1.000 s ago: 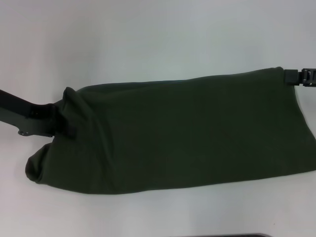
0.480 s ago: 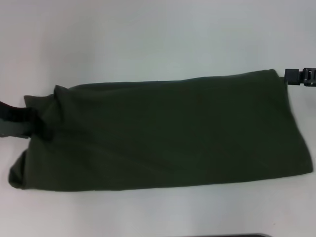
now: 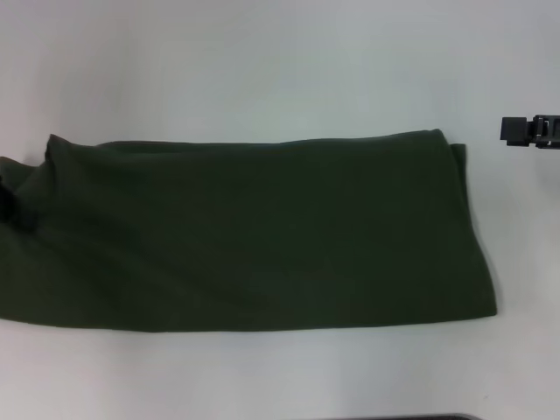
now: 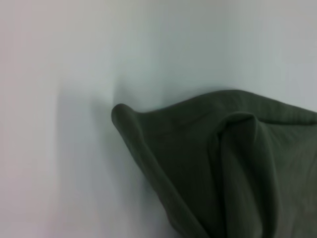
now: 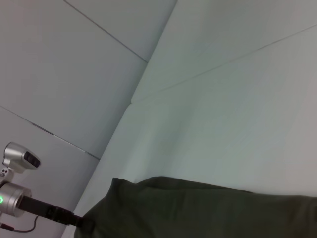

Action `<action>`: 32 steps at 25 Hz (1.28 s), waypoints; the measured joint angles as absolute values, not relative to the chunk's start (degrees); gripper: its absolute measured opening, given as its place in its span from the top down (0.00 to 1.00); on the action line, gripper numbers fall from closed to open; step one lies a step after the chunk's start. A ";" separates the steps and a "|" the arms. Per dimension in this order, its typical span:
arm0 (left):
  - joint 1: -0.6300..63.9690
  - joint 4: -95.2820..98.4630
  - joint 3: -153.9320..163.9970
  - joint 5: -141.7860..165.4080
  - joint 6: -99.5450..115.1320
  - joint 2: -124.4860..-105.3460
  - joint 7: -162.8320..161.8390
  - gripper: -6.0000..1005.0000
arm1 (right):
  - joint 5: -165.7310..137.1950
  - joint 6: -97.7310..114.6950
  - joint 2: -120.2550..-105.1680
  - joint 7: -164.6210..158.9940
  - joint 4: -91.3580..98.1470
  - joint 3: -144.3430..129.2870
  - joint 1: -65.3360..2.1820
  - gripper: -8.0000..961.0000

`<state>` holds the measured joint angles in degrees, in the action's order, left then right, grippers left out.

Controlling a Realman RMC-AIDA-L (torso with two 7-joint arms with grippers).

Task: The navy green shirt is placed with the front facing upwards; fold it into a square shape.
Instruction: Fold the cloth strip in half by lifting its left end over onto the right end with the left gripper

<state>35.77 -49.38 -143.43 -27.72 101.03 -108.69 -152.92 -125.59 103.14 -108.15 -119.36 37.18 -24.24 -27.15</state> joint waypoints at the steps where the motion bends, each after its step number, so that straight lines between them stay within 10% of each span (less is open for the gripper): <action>1: 35.77 -49.38 -143.70 -27.69 101.14 -108.42 -152.97 0.93 | -125.59 103.14 -108.13 -119.35 37.18 -24.23 -27.15 0.30; 24: 36.73 -49.17 -144.96 -39.71 112.75 -109.19 -151.44 0.92 | -125.59 103.19 -108.01 -120.14 37.18 -24.53 -27.39 0.30; 32: 36.52 -49.33 -144.98 -41.31 112.99 -106.87 -152.62 0.92 | -125.60 103.19 -108.02 -120.16 37.12 -24.62 -27.38 0.30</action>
